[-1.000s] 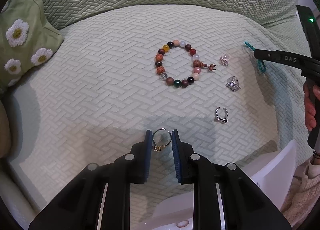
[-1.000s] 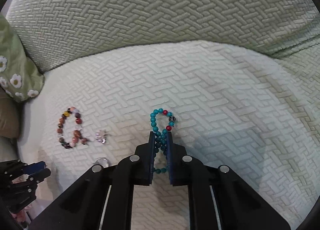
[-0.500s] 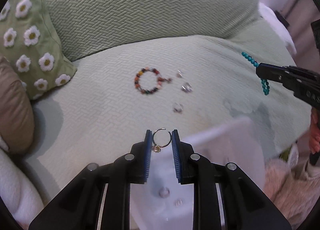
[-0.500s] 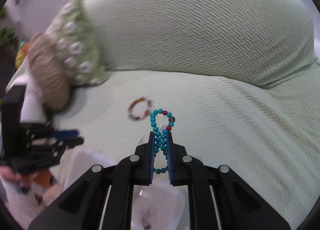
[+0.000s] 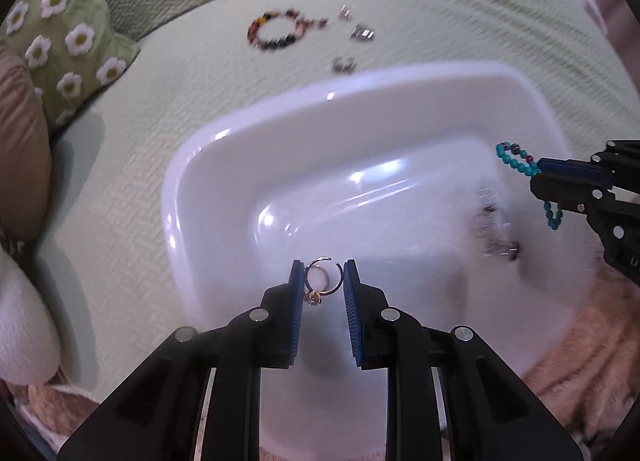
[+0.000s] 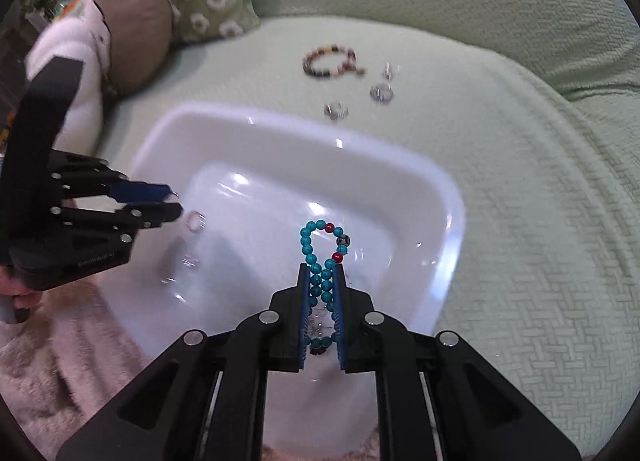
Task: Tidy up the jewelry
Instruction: 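Carry the gold ring and turquoise bracelet over the tray and release them, then grasp the silver bow ring with the left tool while the right tool grasps a silver ring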
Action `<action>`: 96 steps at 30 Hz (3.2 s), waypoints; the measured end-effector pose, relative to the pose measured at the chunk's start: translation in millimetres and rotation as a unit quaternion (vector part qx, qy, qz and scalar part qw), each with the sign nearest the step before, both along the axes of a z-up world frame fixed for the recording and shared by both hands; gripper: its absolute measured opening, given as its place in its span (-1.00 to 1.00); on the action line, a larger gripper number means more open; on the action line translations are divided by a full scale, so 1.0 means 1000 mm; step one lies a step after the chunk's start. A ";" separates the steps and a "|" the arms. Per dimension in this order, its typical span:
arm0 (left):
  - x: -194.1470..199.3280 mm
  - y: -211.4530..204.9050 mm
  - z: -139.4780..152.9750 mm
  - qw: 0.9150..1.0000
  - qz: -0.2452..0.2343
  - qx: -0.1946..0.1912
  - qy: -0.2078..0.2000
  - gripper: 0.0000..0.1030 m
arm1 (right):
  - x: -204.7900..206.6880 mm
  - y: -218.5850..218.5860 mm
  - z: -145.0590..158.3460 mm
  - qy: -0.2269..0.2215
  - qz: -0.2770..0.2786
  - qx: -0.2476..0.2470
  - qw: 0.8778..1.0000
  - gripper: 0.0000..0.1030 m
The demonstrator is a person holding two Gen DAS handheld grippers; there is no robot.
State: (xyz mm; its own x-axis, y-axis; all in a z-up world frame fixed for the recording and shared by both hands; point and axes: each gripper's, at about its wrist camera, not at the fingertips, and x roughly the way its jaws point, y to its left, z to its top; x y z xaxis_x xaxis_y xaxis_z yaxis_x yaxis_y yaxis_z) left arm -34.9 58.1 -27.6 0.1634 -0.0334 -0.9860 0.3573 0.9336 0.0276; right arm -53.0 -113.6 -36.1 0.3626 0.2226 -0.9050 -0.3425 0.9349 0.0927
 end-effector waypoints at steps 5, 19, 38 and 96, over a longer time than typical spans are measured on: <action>-0.001 -0.007 -0.020 1.000 0.000 0.017 0.015 -0.64 | 0.010 0.010 -0.029 0.014 -0.010 -0.025 1.000 -0.77; 0.005 -0.004 -0.034 0.999 0.022 0.000 0.025 -0.55 | 0.007 0.022 -0.030 0.021 0.005 -0.039 0.999 -0.43; 0.029 0.016 0.050 0.997 0.035 -0.052 -0.053 0.01 | 0.027 -0.004 0.067 -0.065 -0.023 0.011 0.998 0.20; 0.165 0.031 -0.022 0.994 0.096 -0.046 -0.006 -0.61 | 0.229 0.015 -0.024 0.055 -0.082 0.009 0.995 0.27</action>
State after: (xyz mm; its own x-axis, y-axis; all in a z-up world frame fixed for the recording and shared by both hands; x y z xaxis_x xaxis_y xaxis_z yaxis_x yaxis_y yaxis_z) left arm 130.3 89.3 -49.3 0.1873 -0.0900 -0.9782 0.1722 0.9834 -0.0575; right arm 175.8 -98.2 -60.1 0.2953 0.1860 -0.9371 -0.1727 0.9751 0.1391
